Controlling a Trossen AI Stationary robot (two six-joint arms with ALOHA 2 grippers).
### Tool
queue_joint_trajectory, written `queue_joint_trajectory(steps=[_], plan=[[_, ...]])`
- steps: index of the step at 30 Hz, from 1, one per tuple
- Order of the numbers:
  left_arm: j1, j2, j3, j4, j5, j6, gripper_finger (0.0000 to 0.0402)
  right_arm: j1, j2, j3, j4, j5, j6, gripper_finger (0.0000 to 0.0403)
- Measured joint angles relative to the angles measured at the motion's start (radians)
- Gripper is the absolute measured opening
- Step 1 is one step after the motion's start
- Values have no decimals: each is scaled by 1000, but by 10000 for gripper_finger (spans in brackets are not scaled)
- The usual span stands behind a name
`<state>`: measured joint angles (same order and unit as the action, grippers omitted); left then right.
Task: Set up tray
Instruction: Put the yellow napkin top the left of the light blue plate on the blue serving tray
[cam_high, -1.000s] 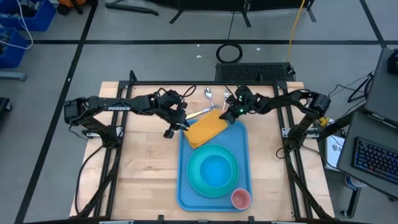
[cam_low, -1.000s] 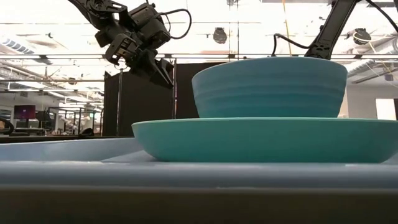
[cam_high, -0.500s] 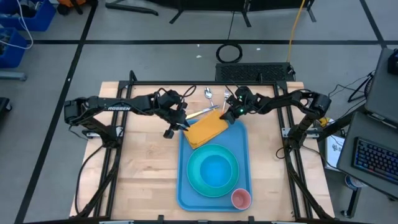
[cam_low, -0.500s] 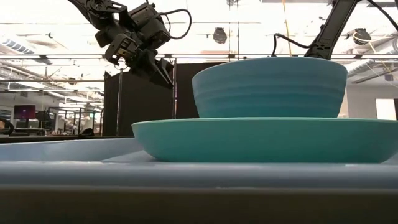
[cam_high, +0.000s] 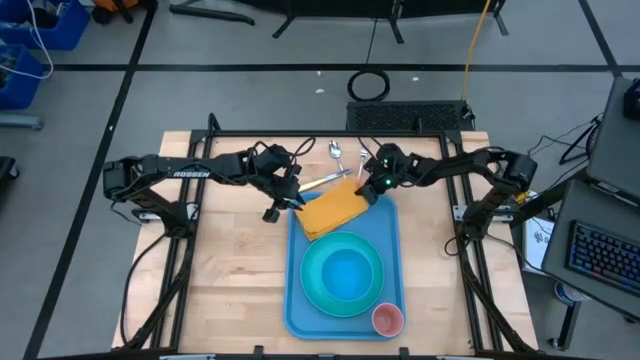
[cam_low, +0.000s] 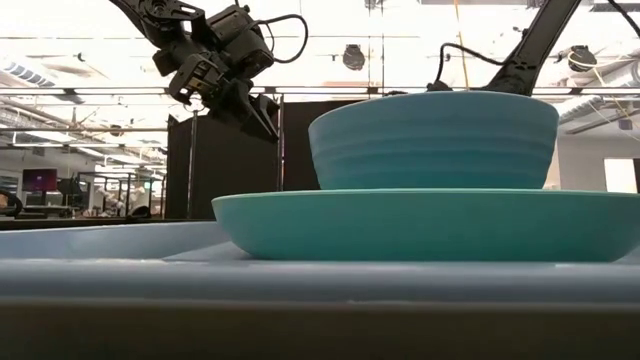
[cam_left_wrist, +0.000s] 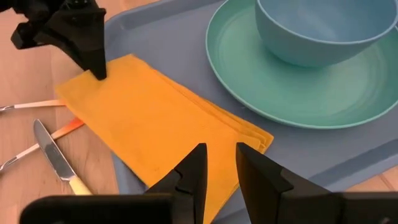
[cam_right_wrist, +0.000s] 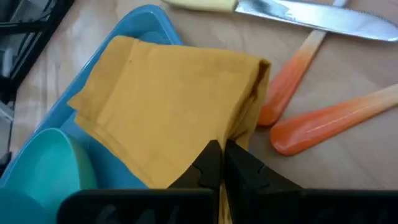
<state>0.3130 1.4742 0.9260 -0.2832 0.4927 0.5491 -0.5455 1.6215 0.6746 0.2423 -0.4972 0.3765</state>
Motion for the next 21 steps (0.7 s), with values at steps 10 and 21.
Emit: queue_joint_trajectory(steps=[10, 21], plan=[[-1, 0, 0, 0, 5, -1, 90, 59, -92, -54, -40, 80, 42, 0], [0, 0, 0, 0, 6, -1, 90, 102, -97, -122, -36, 127, 125, 0]])
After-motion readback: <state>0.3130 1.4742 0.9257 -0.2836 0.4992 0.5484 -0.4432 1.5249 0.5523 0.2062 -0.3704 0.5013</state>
